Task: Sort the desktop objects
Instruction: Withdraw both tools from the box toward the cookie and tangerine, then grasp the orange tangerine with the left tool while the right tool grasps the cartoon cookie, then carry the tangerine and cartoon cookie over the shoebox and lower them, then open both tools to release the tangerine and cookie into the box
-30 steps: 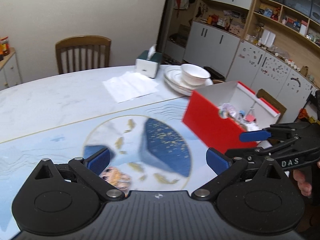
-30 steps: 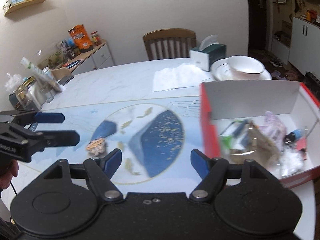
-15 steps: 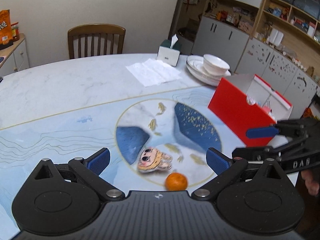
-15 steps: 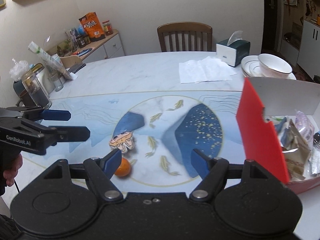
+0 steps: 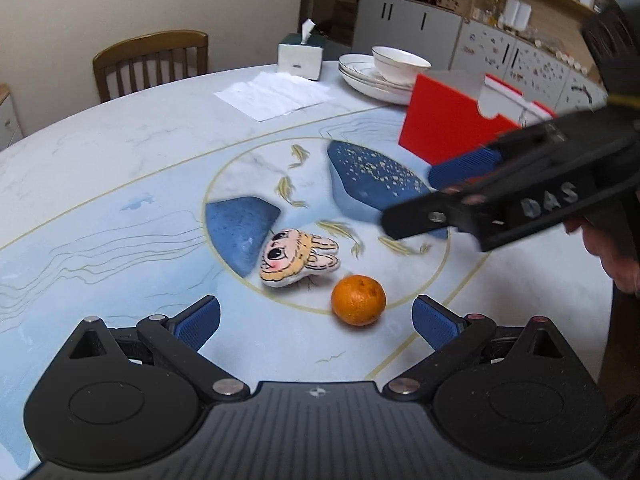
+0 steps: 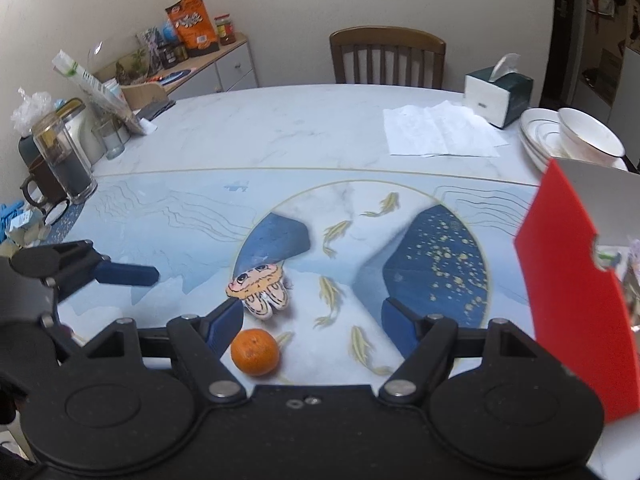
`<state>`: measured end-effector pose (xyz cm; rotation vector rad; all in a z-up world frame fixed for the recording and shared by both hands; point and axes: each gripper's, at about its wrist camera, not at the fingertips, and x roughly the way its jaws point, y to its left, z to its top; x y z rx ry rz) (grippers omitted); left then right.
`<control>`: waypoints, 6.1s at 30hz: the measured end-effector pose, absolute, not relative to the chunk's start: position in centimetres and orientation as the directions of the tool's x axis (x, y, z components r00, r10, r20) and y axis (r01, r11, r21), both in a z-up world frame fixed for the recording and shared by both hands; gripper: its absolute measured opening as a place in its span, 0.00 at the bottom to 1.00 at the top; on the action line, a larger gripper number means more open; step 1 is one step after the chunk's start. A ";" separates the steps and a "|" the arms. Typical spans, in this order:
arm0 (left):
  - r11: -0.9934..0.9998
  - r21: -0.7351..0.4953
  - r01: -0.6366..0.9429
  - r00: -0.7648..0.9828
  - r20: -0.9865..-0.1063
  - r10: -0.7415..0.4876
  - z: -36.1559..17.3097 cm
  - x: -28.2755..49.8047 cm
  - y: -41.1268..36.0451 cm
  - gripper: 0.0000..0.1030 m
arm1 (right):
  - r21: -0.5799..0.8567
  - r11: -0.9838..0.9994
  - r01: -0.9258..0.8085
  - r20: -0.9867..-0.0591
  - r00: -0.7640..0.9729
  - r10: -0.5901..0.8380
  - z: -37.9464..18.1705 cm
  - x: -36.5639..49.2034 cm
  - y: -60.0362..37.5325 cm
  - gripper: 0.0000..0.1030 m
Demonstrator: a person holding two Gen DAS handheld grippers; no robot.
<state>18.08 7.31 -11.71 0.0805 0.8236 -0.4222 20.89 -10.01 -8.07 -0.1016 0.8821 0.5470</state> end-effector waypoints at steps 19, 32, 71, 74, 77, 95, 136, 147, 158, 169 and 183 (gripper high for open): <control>0.896 -0.115 0.429 0.570 -0.735 -0.367 -14.7 19.3 5.3 0.93 | 0.102 0.804 -0.586 -0.834 0.391 0.390 -11.8 24.7 -4.1 0.71; 0.888 -0.116 0.444 0.567 -0.732 -0.379 -15.1 19.6 5.1 0.72 | 0.103 0.790 -0.604 -0.851 0.357 0.384 -12.7 25.3 -2.9 0.56; 0.927 -0.170 0.335 0.577 -0.740 -0.345 -13.4 18.5 6.4 0.34 | 0.100 0.851 -0.515 -0.829 0.430 0.358 -10.1 23.8 -9.6 0.36; 0.932 -0.171 0.319 0.588 -0.736 -0.336 -12.9 18.4 6.2 0.34 | 0.110 0.853 -0.509 -0.822 0.437 0.366 -9.5 23.4 -10.6 0.36; 0.937 -0.169 0.306 0.596 -0.734 -0.327 -12.5 18.3 5.8 0.34 | 0.121 0.859 -0.498 -0.813 0.447 0.374 -8.8 23.1 -11.8 0.36; 0.950 -0.175 0.257 0.645 -0.702 -0.304 -8.1 18.9 0.8 0.34 | 0.182 0.864 -0.468 -0.750 0.502 0.430 -4.6 22.7 -20.0 0.36; 0.877 -0.075 0.475 0.639 -0.655 -0.403 -3.6 26.7 -21.2 0.34 | 0.158 0.949 -0.272 -0.673 0.674 0.305 -3.9 26.2 -42.1 0.36; 0.868 -0.051 0.494 0.588 -0.716 -0.376 -5.7 30.1 -24.2 0.34 | 0.150 0.953 -0.264 -0.734 0.617 0.286 -6.6 28.2 -43.4 0.36; 0.877 -0.038 0.478 0.539 -0.776 -0.328 -7.8 32.7 -24.8 0.34 | 0.107 0.943 -0.316 -0.798 0.539 0.272 -9.2 29.2 -41.9 0.36; 0.855 -0.016 0.518 0.532 -0.777 -0.337 -7.7 33.9 -26.6 0.34 | 0.067 0.924 -0.377 -0.807 0.524 0.272 -9.8 29.3 -40.7 0.36; 0.860 -0.035 0.508 0.445 -0.845 -0.297 -10.5 35.3 -26.7 0.34 | 0.089 0.926 -0.368 -0.804 0.521 0.285 -10.0 29.5 -41.7 0.46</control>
